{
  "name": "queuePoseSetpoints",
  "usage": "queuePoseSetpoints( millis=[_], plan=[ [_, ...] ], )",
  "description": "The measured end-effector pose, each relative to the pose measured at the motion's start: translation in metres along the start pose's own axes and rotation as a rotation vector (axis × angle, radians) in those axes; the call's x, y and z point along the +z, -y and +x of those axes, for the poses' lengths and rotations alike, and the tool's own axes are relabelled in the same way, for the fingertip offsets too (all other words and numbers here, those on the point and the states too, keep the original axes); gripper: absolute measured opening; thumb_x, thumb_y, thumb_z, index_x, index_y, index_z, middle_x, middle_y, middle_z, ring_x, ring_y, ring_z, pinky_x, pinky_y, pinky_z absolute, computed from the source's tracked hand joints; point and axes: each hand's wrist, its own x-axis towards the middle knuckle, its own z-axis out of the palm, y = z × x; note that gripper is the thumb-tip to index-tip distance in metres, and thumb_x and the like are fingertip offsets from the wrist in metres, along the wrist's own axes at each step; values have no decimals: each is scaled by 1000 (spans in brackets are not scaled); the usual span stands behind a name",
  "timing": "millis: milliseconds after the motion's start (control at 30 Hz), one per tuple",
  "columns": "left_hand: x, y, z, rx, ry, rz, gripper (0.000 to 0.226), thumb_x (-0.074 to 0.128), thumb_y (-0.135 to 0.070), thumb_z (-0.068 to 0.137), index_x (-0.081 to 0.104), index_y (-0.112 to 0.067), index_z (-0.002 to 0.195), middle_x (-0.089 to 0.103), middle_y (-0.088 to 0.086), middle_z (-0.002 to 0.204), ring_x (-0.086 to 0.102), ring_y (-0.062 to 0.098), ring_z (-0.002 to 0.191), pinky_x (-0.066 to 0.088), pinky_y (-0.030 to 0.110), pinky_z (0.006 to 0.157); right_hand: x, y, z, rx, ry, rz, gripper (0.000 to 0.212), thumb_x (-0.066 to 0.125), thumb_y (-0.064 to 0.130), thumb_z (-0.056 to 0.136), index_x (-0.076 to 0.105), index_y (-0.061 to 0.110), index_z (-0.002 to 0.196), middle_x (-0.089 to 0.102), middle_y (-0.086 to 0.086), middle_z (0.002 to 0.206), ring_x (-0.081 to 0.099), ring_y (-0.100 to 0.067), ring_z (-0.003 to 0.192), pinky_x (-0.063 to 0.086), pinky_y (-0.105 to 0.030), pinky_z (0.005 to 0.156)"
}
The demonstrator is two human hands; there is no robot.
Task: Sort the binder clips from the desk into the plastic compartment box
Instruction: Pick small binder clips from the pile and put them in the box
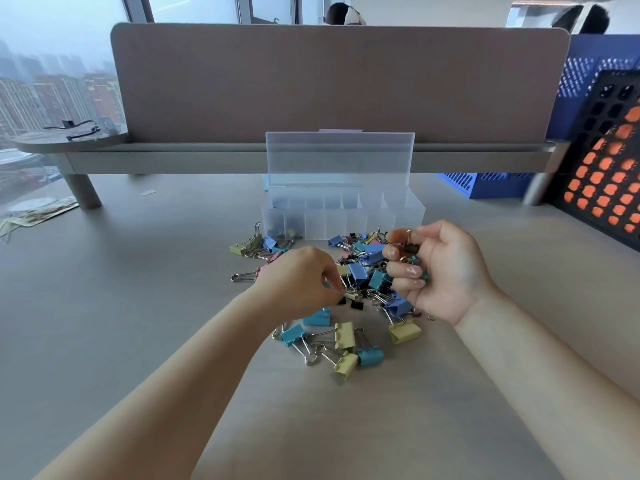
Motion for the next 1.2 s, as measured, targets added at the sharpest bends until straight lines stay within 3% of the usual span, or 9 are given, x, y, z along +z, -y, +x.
queuePoseSetpoints(
  millis=[133,300,400,500,633,800,967,1033,1200],
  plan=[
    [-2,2,0,11,13,123,9,66,-38,84,69,-33,91,44,-15,63,41,2,55,28,22,47,-1,-3,3,-35,-84,-300,17,52,19,90,63,7,85,49,0,62,33,-7,43,16,-14,34],
    [6,-5,-1,-91,-42,256,34,63,-64,77,67,-31,83,61,-9,80,58,15,75,39,22,57,-2,-19,7,-350,-122,-1406,11,73,23,81,67,26,73,55,15,52,49,1,50,35,-13,49],
    [12,-12,0,-100,-50,318,37,60,-64,78,67,-28,85,64,-5,88,59,18,82,35,21,56,-2,-25,6,-364,-99,-1650,3,71,32,81,69,32,83,50,11,62,45,-3,58,37,-28,55],
    [15,-12,-1,-89,-73,361,33,58,-58,84,67,-27,90,63,-4,92,58,19,86,34,23,57,-1,-28,4,-389,-104,-1835,18,66,48,82,68,39,98,45,16,68,43,-2,64,27,-24,51],
    [17,-8,0,-82,-97,340,29,59,-52,85,68,-26,91,64,-3,90,58,20,82,36,23,56,2,-30,4,-380,-114,-1907,33,64,61,78,65,43,106,44,17,66,46,-7,75,30,-23,53],
    [15,-5,1,-66,-82,259,16,62,-40,83,68,-28,90,63,-7,92,56,16,85,37,23,59,0,-33,6,-444,-139,-1877,31,65,59,79,64,36,100,43,16,65,42,-1,64,27,-23,51],
    [6,0,2,-82,-61,174,9,65,-40,81,66,-31,82,54,-12,74,53,13,74,35,23,55,2,-30,5,-418,-118,-1942,37,63,65,76,65,35,98,48,14,69,48,-6,71,30,-24,52],
    [2,3,0,-25,-13,186,10,62,-39,83,66,-35,92,49,-14,71,50,12,73,34,23,53,2,-29,5,-412,-108,-1961,33,62,63,79,68,36,97,47,15,69,48,-7,74,30,-24,52],
    [-3,3,-3,79,115,299,31,56,-39,86,59,-41,116,61,-15,105,51,9,88,42,24,66,4,-32,5,-428,-89,-1981,29,59,55,86,68,37,105,48,14,74,47,-9,77,27,-23,52]
  ],
)
